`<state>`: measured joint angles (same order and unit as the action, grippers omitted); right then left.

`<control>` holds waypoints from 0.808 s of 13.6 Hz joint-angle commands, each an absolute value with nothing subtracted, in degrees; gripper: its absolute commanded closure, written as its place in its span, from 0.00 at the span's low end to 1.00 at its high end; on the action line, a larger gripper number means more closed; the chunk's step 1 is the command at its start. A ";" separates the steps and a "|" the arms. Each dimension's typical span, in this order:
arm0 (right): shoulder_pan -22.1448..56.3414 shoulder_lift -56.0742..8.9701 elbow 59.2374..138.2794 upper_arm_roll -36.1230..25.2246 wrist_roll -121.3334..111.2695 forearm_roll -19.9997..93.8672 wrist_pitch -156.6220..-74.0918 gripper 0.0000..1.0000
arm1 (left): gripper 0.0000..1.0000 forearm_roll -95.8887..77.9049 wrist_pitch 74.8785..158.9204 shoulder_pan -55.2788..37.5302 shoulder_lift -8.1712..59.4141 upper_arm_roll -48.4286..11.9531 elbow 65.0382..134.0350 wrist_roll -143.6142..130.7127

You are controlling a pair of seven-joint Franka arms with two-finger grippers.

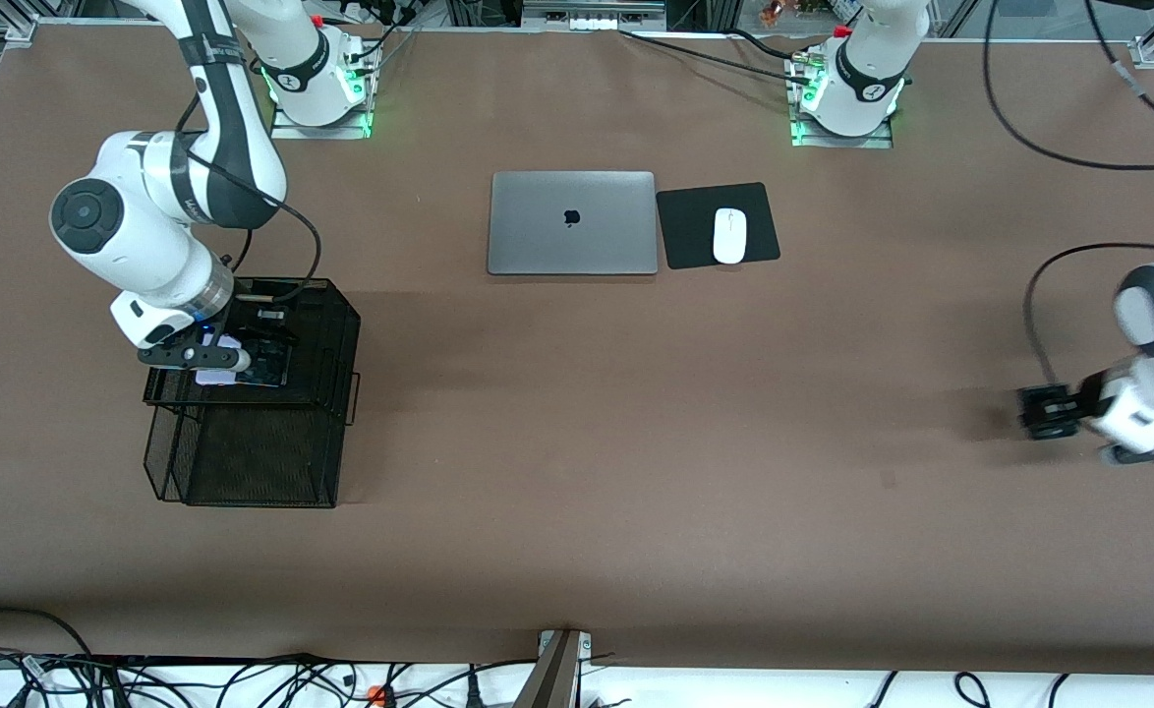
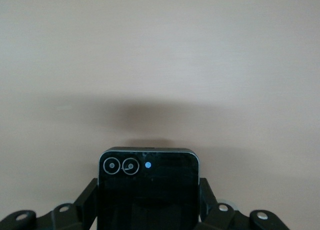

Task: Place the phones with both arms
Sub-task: 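Drop the phone in the basket while the left gripper grasps the flip phone, then release the flip phone with the left gripper while the right gripper returns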

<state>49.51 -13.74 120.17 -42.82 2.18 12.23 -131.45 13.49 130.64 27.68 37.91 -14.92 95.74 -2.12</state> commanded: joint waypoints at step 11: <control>49.92 -16.17 121.55 -42.01 2.11 16.08 -140.01 0.63 | 1.00 13.36 121.64 -13.25 43.59 -13.89 83.59 -47.28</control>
